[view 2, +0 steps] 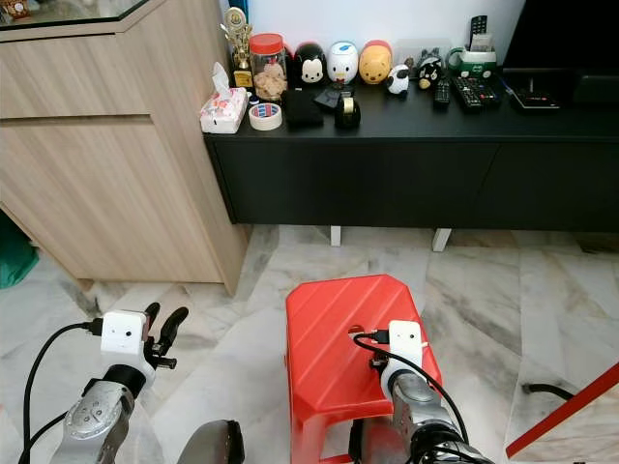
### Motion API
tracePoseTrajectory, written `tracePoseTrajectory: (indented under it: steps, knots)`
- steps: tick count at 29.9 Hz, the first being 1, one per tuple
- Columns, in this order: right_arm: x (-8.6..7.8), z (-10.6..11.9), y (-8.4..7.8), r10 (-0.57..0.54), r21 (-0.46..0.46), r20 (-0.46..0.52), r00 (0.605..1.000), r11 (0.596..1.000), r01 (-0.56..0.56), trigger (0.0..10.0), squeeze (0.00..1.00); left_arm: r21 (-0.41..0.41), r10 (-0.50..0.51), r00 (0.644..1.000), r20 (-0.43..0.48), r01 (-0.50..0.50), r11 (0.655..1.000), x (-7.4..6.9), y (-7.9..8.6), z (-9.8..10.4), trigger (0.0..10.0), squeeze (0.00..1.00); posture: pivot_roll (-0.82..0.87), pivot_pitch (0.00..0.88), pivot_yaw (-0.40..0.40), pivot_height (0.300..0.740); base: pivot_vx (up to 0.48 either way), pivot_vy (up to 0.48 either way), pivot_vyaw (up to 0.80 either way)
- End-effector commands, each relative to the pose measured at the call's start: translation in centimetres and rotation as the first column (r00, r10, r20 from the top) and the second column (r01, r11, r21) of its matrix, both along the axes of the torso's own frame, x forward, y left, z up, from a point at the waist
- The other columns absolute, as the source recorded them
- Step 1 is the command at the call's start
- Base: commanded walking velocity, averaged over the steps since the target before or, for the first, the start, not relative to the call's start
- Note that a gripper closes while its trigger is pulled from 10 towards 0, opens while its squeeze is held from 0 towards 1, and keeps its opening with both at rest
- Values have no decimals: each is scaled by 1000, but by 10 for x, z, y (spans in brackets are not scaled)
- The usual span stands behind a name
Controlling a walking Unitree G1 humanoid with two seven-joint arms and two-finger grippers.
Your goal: Hang keys on a hook
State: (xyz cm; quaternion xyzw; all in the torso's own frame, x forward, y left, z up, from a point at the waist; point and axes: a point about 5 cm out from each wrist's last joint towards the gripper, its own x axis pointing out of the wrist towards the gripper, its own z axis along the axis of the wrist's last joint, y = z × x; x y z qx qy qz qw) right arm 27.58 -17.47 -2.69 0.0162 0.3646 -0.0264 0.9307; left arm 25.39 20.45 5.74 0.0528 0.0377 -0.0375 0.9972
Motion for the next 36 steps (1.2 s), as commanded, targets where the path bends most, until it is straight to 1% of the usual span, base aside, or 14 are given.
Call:
tracePoseTrajectory:
  steps: [1,8,14,15,17,19,21,28,34,36]
  knots:
    - [-7,-6,3,5,19,-33,999,1000,-4,10000,0,24,-12,1000,-9,13,1000,1,0,1,10000,0,77,73,48,607,0,0,0]
    - [-10,-9,5,8,26,-30,1000,1000,-7,10000,0,29,-14,1000,-10,14,999,1,1,1,10000,0,74,71,50,607,0,0,0]
    - [-27,-19,3,-17,19,-30,999,1000,18,10000,0,36,-18,1000,-12,19,999,2,1,1,10000,0,62,74,47,607,0,0,0]
    - [-32,-22,1,-30,14,-32,999,999,30,10000,0,36,-18,1000,-12,19,999,2,1,1,10000,0,60,74,48,607,0,0,0]
    - [-34,-24,0,-36,10,-34,999,999,36,10000,0,37,-18,1000,-12,19,999,2,1,0,10000,0,60,74,48,607,0,0,0]
    - [-44,-28,-3,-57,0,-35,998,998,57,10000,0,37,-18,1000,-13,19,999,2,1,0,10000,0,56,74,44,607,0,0,0]
    - [-47,-30,-4,-61,-3,-35,998,998,61,10000,0,38,-18,1000,-14,18,999,2,1,0,10000,0,54,74,43,607,0,0,0]
    - [-54,-30,-10,-114,-20,-5,993,993,114,10000,0,38,-14,1000,-16,15,999,2,1,-1,10000,0,49,72,38,607,0,0,0]
    - [-56,-30,-13,-130,-33,0,992,991,129,10000,0,39,-14,1000,-16,15,999,2,1,-1,10000,0,48,71,36,607,0,0,0]
    - [-62,-31,-15,-144,-47,-1,990,988,144,10000,0,40,-14,1000,-15,15,999,2,1,-1,10000,0,47,71,35,607,0,0,0]
